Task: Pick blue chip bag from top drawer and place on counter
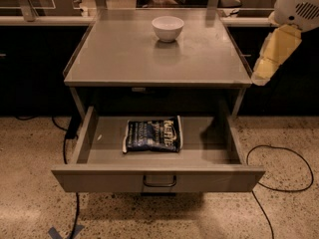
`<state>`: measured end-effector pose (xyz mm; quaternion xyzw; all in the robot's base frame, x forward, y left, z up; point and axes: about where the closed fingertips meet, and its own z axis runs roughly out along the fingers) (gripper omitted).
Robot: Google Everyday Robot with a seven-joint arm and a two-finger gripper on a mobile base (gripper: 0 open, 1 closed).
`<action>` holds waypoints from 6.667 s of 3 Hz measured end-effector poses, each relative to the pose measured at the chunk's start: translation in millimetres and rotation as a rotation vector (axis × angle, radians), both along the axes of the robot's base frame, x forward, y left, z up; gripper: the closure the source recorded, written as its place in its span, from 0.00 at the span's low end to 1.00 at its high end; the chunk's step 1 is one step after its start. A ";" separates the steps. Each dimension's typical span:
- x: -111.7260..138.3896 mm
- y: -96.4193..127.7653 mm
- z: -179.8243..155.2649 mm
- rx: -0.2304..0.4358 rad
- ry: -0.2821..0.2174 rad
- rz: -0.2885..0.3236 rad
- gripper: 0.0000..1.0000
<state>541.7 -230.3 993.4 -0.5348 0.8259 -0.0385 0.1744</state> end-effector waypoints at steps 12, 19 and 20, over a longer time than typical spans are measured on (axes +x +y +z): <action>5.2 10.4 -153.1 0.251 0.422 0.059 0.00; -62.4 56.5 -199.3 0.089 0.141 0.075 0.00; -61.5 68.3 -213.9 0.127 0.211 0.142 0.00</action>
Offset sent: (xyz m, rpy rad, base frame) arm -0.0096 -0.0076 -0.0557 0.0197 0.1454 -0.0141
